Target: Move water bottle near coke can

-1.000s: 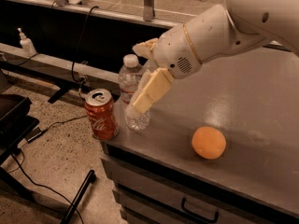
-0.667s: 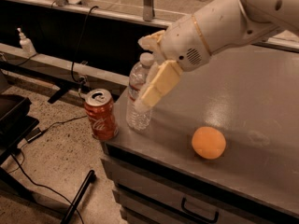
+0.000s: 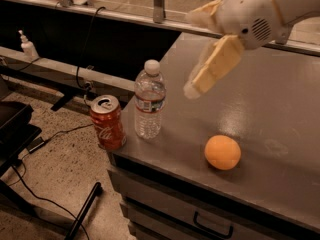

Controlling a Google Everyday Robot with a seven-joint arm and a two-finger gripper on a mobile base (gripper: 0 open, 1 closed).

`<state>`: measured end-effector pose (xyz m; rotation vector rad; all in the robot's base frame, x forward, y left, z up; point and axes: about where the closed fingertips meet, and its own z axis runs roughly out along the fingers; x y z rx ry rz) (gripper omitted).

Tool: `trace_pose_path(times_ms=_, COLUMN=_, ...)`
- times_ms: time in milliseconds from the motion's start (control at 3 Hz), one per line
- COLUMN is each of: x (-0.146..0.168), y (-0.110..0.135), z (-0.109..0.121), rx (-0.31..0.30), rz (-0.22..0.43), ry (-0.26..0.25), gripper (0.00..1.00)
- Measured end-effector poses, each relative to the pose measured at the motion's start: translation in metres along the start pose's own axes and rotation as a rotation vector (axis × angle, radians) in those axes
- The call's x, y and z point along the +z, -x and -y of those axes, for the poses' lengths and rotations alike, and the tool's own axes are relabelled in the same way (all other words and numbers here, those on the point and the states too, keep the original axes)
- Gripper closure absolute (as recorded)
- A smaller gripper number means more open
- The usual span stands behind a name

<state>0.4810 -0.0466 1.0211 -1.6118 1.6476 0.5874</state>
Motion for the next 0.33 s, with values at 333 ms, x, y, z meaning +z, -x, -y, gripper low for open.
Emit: trace_pose_path(times_ms=333, x=-0.0125, y=-0.0019, z=0.0017, rx=0.003, rz=-0.007, ry=-0.025, gripper=0.0)
